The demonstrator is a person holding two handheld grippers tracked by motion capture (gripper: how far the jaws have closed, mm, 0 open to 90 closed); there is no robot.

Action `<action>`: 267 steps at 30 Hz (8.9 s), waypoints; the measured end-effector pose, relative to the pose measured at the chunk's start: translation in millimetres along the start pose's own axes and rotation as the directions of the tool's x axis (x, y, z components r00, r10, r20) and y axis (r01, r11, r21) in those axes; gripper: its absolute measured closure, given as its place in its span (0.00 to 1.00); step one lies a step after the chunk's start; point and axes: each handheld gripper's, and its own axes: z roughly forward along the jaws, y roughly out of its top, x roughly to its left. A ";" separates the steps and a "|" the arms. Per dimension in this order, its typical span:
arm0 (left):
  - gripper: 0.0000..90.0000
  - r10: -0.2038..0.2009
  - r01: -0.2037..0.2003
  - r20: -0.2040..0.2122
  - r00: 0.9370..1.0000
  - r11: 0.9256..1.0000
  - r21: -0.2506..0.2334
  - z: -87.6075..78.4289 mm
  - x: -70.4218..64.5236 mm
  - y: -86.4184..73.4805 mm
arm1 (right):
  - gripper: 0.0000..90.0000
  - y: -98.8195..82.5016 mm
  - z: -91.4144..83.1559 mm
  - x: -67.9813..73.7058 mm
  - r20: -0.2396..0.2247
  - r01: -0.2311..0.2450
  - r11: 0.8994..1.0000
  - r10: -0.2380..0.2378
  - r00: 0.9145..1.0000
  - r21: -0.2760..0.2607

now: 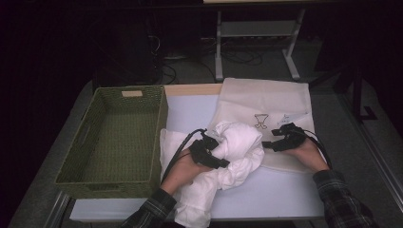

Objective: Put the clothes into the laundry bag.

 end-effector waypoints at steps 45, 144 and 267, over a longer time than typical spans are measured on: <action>0.60 0.026 -0.026 -0.015 1.000 1.000 0.016 3.1 -5.5 0.3 | 0.96 68.4 -30.2 -1.7 0.103 -0.066 0.969 0.093 0.990 -0.237; 0.36 -0.108 0.109 0.065 0.992 0.994 -0.014 7.3 32.2 -1.0 | 0.96 76.9 -66.1 31.5 0.032 -0.030 0.962 0.040 0.999 -0.271; 0.41 0.031 -0.031 0.007 0.999 0.999 0.042 61.5 -23.8 31.2 | 0.94 47.7 -74.0 55.7 -0.026 0.007 0.970 -0.014 1.000 -0.242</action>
